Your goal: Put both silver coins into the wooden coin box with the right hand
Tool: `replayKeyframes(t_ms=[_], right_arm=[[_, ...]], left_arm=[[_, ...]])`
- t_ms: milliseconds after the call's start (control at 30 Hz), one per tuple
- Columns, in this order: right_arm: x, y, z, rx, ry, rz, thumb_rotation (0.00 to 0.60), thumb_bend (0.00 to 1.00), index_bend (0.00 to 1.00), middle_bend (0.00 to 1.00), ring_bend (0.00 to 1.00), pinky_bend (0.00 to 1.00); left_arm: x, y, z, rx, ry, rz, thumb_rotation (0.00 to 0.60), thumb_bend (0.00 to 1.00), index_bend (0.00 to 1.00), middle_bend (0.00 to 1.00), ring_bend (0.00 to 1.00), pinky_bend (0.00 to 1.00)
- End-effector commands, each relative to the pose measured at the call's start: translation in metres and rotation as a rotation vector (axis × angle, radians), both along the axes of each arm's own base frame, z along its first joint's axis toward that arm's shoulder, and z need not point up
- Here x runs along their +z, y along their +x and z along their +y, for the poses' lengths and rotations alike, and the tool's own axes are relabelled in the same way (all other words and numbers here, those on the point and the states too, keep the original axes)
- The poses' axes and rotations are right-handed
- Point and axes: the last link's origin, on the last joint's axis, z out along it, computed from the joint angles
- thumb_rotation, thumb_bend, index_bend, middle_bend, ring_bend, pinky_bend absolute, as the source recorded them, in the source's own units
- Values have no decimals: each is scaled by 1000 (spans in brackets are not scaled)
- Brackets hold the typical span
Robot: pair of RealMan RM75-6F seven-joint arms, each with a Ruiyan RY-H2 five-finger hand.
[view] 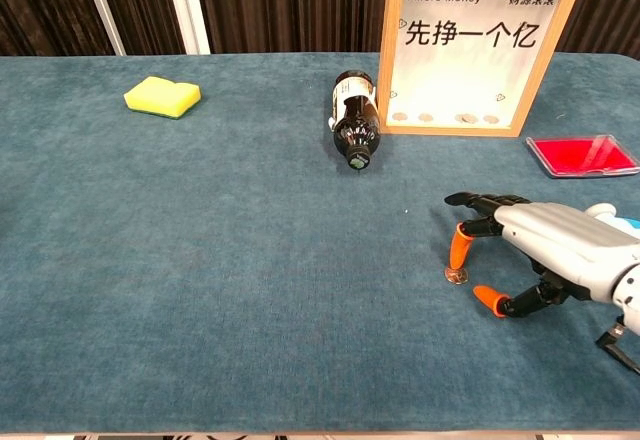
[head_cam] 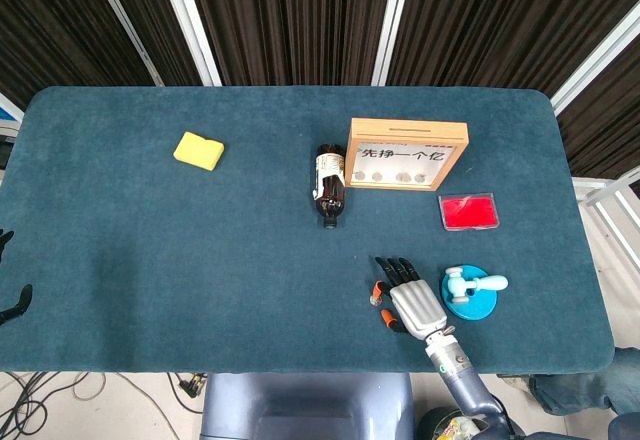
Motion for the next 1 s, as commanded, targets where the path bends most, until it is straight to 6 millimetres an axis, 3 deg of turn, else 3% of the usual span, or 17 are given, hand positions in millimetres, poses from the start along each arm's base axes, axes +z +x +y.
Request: replayKeyframes(t_ms=[33,1000], right_arm=[[-1,0,0,-1,1,0,600,472,435,0,0,0],[-4,5,-4,11,3,1,600,472,435,0,0,0]], left_arm=[[0,0,0,0,-1,2,600,396,12,0,0,0],[0,0,0,4,-2,2,600,396,10,0,0,0]])
